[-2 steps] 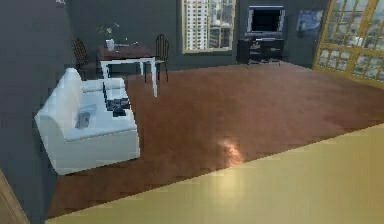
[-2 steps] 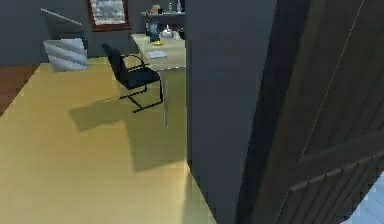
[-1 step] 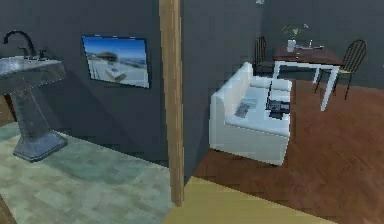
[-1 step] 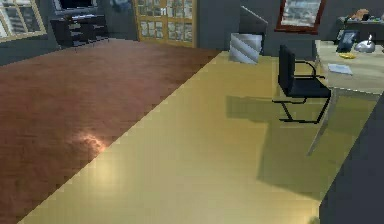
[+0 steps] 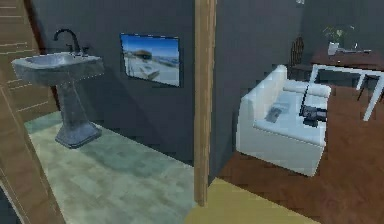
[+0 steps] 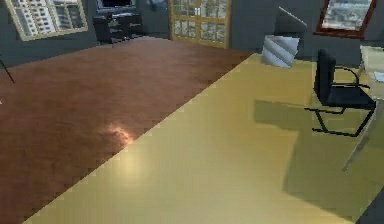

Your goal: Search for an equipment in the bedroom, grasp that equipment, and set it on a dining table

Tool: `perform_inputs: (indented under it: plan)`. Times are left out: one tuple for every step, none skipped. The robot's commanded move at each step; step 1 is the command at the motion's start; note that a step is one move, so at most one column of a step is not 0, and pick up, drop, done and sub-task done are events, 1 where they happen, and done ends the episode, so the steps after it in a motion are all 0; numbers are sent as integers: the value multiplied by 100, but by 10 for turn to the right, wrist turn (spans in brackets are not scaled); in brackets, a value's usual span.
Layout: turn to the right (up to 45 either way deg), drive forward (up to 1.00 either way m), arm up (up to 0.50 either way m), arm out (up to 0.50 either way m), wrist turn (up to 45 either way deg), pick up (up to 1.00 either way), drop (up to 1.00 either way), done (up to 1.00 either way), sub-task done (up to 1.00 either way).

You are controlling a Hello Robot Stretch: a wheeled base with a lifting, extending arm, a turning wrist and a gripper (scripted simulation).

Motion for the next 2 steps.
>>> perform_inputs:
  plan:
    - [0, 50, 0, 0, 0, 0, 0, 0, 0]
    - [-330, 0, 0, 0, 0, 0, 0, 0, 0]
